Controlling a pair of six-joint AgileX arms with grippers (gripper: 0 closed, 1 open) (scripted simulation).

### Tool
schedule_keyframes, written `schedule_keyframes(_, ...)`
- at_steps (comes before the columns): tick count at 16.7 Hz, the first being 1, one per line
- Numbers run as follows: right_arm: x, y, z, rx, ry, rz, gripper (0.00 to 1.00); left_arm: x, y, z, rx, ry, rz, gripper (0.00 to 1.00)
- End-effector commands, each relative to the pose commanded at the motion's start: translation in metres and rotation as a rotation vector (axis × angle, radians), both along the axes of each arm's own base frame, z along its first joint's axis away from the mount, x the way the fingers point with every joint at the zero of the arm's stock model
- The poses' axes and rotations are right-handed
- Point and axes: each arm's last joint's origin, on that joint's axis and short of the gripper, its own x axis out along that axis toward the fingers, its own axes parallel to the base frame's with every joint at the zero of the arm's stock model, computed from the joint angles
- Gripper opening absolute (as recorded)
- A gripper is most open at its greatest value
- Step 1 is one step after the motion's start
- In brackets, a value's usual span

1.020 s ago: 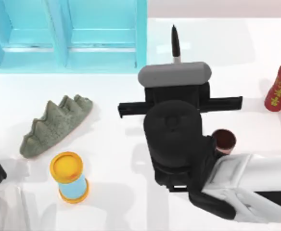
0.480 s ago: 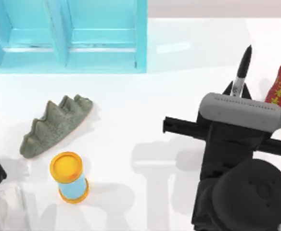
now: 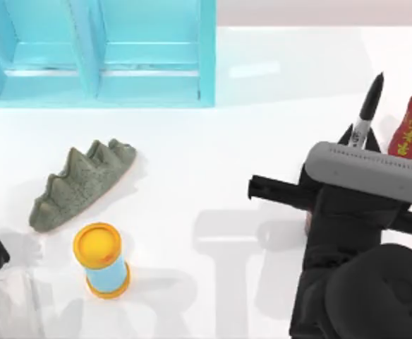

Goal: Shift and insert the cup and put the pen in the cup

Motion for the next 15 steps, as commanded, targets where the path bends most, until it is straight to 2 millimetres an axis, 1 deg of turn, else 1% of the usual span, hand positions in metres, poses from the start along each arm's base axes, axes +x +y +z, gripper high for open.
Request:
schedule_keyframes(2, 0.002, -0.001, -0.001, -0.003, -0.001, 0.001, 0.00, 0.000, 0.000, 0.000, 0.000, 0.000, 0.000, 1.00)
schedule_keyframes(15, 0.034, -0.011, -0.015, 0.002, -0.003, 0.002, 0.00, 0.000, 0.000, 0.000, 0.000, 0.000, 0.000, 1.00)
